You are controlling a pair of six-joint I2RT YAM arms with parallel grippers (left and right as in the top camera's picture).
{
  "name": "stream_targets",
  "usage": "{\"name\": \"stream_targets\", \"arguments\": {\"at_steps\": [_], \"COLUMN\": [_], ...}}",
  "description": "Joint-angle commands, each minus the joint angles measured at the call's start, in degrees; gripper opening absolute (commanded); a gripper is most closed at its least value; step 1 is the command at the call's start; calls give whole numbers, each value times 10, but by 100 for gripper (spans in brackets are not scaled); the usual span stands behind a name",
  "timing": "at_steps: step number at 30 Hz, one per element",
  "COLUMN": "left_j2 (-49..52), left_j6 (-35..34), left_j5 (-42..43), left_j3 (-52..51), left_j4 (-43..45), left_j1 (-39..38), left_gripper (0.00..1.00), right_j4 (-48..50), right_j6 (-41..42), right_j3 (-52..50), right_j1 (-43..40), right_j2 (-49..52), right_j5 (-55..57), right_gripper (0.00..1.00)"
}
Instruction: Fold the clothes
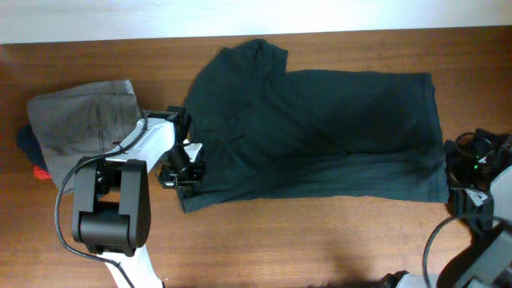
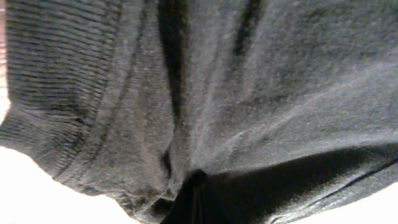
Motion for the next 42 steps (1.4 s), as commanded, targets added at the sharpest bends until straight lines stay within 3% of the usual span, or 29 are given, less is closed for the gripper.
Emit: {"name": "stream_targets", "arguments": {"at_steps": [1,6,14,17,21,24,31,32,33,35,36,42], "left_j2": [-14,-14,-14,-14,-14,-16,-65,-84,-93,-104,-106,-90], "left_j6": [-8,-8,-8,-8,-8,-8,1,1,1,1,2,25], "left_j5": [-39,-39,-63,-91,-93,-61,-53,-52,-41,-3,7,83], "left_j3": [-5,-5,-5,-5,-5,9,121,175,207,261,281,345], "left_j4": [5,4,-11,-23,-22,-25,-109,-126,-125,-114,-99,60], "left_j1": [5,5,5,5,5,5,4,4,4,4,4,0], "left_gripper": [0,1,1,1,0,1,0,2,15,71,78,79], "right_j4": [26,37,-46,-57,-59,-47,-90,-108,-119,-130,-132,-118], "right_j6": [1,1,66,85,84,33,-2,-2,-2,-2,-5,-137], "right_j3": [-7,-7,-7,-7,-7,1,79,100,111,122,124,124], "right_j1": [0,6,-18,-21,-21,-21,-21,-20,-20,-20,-20,-17], "right_j2": [60,118,122,104,77,45,-46,-62,-71,-80,-82,-85], "right_j5": [-70,-63,186,200,171,75,-80,-92,-97,-106,-111,-243], "right_gripper": [4,4,4,4,4,4,11,14,16,20,25,38]}}
